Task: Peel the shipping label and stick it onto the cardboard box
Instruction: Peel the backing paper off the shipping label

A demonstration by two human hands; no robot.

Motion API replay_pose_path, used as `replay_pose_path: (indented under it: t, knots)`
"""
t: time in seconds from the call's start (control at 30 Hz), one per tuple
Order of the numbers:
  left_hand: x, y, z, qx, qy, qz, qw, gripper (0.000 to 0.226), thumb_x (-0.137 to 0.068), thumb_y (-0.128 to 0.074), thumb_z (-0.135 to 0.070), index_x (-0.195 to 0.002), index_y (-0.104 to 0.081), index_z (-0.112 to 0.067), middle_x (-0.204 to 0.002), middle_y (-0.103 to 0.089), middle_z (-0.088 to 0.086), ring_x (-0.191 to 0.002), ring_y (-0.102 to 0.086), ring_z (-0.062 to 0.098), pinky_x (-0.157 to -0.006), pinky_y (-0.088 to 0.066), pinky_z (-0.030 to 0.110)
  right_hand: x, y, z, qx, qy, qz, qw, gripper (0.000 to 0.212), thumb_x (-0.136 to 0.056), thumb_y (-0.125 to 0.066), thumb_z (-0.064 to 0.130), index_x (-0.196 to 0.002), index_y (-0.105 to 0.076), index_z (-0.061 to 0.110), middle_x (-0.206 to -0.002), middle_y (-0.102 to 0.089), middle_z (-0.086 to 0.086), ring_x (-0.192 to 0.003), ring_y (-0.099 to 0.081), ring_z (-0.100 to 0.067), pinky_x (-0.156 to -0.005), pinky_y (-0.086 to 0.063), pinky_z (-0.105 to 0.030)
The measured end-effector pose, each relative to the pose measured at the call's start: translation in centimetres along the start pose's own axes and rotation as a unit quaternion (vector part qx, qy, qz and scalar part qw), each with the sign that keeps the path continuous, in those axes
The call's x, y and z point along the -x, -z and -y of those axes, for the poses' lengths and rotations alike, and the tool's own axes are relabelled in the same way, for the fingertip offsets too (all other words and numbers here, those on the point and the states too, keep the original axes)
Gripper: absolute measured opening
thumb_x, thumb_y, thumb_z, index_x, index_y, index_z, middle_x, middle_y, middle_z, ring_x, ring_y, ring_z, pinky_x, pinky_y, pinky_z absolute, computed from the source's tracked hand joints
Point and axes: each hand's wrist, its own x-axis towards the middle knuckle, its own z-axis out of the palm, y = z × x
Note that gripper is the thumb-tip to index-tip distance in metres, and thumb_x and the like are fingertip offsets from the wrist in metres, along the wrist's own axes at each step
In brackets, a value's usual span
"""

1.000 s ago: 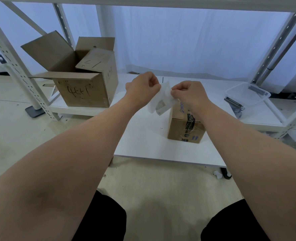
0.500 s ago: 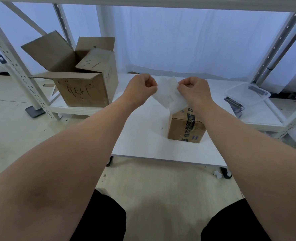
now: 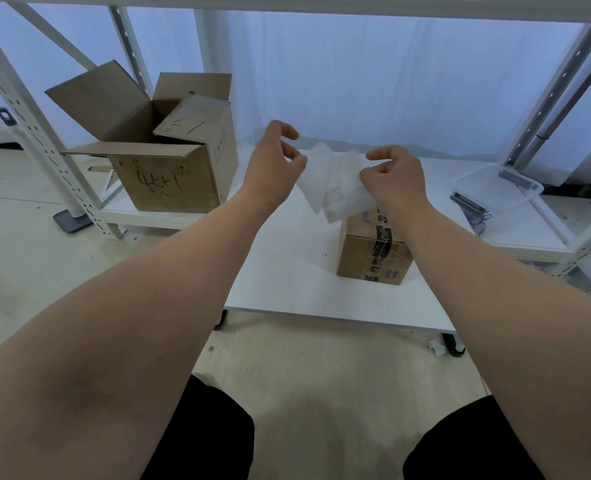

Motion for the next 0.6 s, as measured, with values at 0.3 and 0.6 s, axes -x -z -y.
replay_pose_path:
  t: [0.3, 0.6]
  knots:
    - [-0.16, 0.07, -0.38, 0.004, -0.020, -0.026, 0.999, 0.020, -0.088, -0.054, -0.010, -0.105, -0.048, -0.018, -0.077, -0.057, -0.006, -0.066, -0.051, 0.011, -0.055, -0.043, 0.021, -0.09, 0.12, -0.14, 0.048, 0.031, -0.034, 0.998, 0.012, -0.084, -0.059, 0.021, -0.074, -0.065, 0.020, -0.070, -0.058, 0.006, -0.066, -0.054, -0.009, -0.055, -0.044, -0.022]
    - [-0.79, 0.03, 0.02, -0.036, 0.026, 0.018, 0.999, 0.024, -0.086, -0.057, -0.009, -0.108, -0.064, -0.006, -0.092, -0.064, 0.004, -0.079, -0.059, 0.017, -0.068, -0.048, 0.025, -0.20, 0.34, 0.00, 0.023, 0.015, -0.079, 0.996, 0.012, -0.088, -0.055, 0.020, -0.094, -0.065, 0.019, -0.070, -0.060, 0.004, -0.063, -0.054, -0.006, -0.061, -0.044, -0.020]
